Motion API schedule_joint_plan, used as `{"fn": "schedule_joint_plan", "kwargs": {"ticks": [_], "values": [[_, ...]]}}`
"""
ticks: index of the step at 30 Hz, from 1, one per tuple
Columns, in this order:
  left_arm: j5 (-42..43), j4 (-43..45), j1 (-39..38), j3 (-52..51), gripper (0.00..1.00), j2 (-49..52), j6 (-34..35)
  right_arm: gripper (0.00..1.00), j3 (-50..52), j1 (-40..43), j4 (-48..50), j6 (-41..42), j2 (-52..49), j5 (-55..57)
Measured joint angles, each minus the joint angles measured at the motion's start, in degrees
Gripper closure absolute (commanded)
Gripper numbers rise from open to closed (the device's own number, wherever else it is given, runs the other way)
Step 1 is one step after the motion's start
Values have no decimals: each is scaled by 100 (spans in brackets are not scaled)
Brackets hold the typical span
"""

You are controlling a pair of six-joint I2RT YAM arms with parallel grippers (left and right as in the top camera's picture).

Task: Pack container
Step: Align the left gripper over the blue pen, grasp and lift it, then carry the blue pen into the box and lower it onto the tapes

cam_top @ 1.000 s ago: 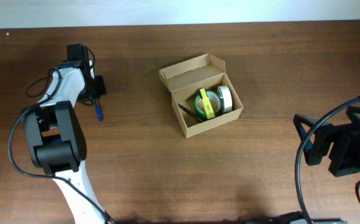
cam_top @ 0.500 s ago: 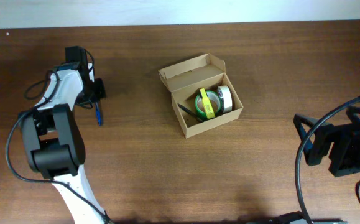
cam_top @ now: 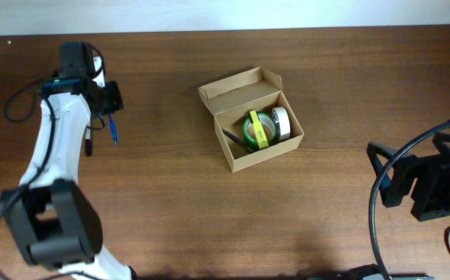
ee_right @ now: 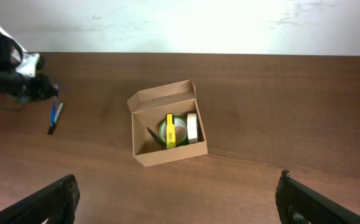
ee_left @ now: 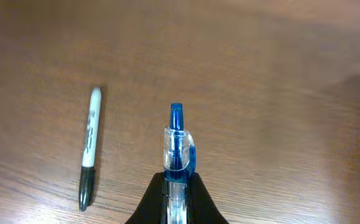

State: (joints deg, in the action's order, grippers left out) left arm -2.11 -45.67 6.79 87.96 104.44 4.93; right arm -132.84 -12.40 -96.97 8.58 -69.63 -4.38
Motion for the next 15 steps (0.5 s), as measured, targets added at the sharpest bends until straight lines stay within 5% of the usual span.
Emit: {"fn": "schedule_joint_plan", "kwargs": {"ticks": [15], "values": [[35, 1281, -2332, 0, 98, -321, -1213, 1, 0, 0, 0, 0, 0, 0]]}}
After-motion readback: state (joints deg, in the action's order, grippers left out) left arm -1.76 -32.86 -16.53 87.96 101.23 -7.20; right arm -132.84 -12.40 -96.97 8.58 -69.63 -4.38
